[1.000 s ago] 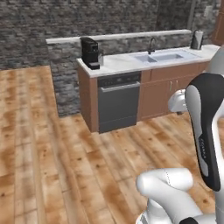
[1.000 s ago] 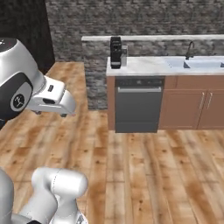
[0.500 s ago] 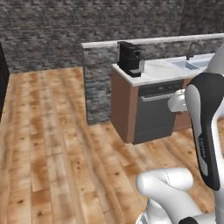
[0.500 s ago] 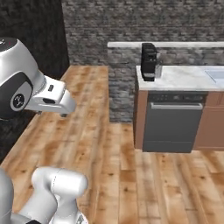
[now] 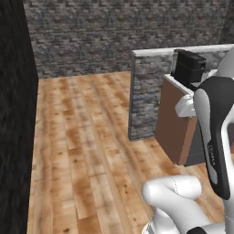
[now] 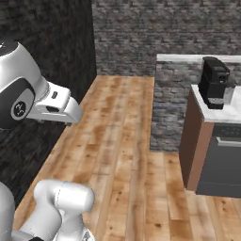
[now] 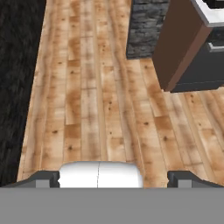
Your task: Pick the candle and jar from the dining table and place them in the open cabinet. Close the cabinet after placing the objects.
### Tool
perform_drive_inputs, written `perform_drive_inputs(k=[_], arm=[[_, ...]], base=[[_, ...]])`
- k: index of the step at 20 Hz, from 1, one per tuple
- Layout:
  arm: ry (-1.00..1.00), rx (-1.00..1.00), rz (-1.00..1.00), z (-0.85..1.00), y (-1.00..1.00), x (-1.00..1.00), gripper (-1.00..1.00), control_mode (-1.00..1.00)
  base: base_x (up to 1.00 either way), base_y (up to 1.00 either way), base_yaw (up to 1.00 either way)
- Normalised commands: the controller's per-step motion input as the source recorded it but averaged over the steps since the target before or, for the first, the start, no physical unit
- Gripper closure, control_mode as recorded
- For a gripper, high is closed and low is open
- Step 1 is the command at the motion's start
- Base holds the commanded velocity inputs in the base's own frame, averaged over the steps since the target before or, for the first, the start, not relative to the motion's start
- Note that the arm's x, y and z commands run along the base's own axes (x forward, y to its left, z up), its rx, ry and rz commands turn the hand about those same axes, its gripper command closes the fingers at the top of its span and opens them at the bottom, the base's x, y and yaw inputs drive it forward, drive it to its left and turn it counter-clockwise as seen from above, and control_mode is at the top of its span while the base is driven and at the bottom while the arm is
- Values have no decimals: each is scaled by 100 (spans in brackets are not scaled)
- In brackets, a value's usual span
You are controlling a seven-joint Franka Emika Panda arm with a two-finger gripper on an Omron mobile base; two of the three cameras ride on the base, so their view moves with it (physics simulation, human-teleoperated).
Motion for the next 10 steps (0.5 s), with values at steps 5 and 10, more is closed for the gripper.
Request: perform_drive_inputs(k=[5,10], arm=[[0,0,0,0,0,0,-100,100],[0,0,0,0,0,0,-100,100]], base=[[98,78,2],[86,45,0]])
